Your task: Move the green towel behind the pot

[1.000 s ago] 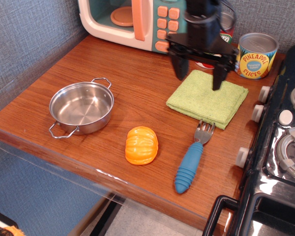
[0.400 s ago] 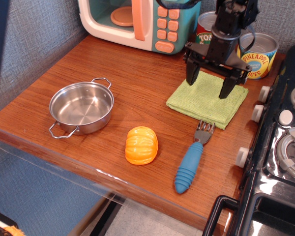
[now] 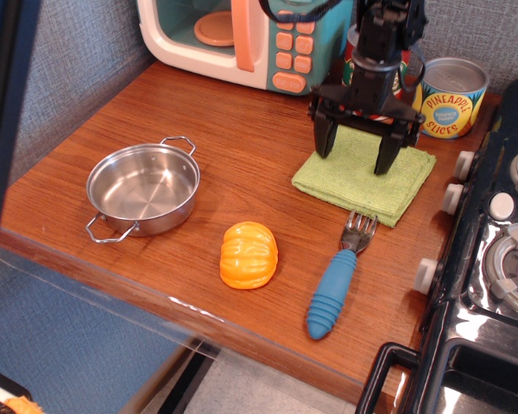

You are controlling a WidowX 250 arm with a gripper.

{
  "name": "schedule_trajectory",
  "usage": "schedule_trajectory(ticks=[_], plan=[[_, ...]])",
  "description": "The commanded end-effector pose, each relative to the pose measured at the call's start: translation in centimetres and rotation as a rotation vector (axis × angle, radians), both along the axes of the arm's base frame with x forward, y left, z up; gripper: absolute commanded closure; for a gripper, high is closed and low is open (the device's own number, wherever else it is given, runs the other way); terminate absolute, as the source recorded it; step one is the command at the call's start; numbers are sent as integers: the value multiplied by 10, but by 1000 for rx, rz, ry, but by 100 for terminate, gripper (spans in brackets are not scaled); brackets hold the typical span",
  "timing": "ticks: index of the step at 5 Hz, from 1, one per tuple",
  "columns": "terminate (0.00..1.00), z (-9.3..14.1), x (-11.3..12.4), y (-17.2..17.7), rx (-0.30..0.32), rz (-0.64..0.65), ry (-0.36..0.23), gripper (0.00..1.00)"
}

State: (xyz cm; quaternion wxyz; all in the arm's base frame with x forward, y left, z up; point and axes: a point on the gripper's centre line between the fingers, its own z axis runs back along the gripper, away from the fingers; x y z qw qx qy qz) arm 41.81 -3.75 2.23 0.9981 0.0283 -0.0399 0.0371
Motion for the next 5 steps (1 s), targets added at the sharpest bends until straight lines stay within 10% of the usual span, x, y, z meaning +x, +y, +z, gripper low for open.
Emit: schedule_trajectory(ticks=[1,5], plan=[[0,8,9,8,2,4,-32,0],[0,-7,-1,17,-1,-29,-53,0]])
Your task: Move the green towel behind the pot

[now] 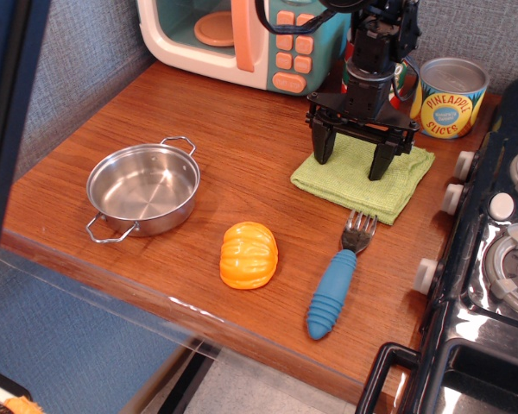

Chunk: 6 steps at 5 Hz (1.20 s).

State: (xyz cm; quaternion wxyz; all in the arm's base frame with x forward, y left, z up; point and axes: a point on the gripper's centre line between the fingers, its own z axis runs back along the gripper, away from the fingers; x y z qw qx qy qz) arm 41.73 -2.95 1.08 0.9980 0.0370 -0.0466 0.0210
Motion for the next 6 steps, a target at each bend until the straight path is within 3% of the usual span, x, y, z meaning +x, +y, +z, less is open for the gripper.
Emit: schedule_trajectory(ticks=[1,3,6], plan=[[0,2,-2,13,-28,6,-35,0],[0,-7,-2,33,-2,-24,1,0],[0,9,-8,97,-14,54,-85,0]])
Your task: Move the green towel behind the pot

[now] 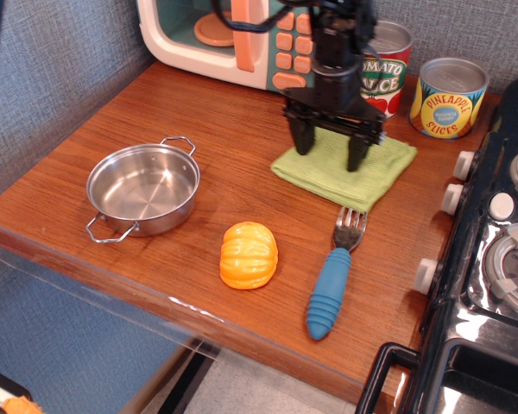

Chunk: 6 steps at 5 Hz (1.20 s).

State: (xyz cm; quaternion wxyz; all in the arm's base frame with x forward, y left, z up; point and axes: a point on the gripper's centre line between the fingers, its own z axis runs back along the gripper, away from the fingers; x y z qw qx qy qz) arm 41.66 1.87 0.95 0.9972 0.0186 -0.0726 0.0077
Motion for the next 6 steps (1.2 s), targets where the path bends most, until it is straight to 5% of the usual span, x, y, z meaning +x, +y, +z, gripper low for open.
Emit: schedule_trajectory(ticks=[1,4,6], plan=[[0,16,-11,80,13,135,-54,0],[0,28,-17,158,-22,119,-106,0],[0,46,-8,147,-98,79,-165,0]])
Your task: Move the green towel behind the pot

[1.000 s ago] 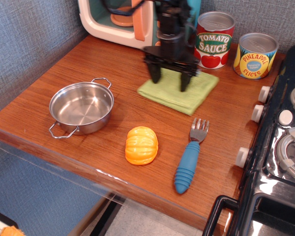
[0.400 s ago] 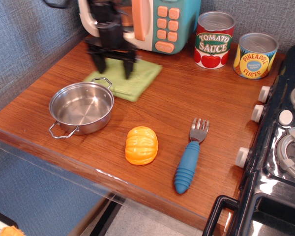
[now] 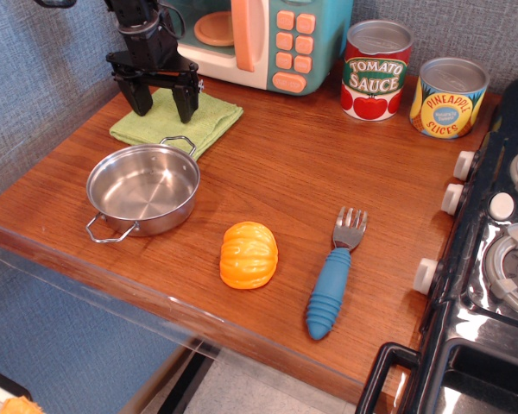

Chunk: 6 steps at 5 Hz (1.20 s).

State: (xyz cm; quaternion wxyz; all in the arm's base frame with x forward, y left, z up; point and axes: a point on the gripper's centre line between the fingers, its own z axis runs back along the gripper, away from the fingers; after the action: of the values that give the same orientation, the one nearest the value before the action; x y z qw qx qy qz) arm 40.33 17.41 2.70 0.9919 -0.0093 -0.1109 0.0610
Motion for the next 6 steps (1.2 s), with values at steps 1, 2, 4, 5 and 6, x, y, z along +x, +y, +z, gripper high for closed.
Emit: schedule_trajectory(ticks=[1,2,4,5,6], plan=[[0,65,5,-35,-130,-45,-186,0],[0,99,-2,-58,-108,-65,-231,0],[0,121,-11,-88,-22,-73,-189,0],[0,116,-13,-97,8,-65,-91,0],[0,110,-13,-104,13,-99,-61,0]])
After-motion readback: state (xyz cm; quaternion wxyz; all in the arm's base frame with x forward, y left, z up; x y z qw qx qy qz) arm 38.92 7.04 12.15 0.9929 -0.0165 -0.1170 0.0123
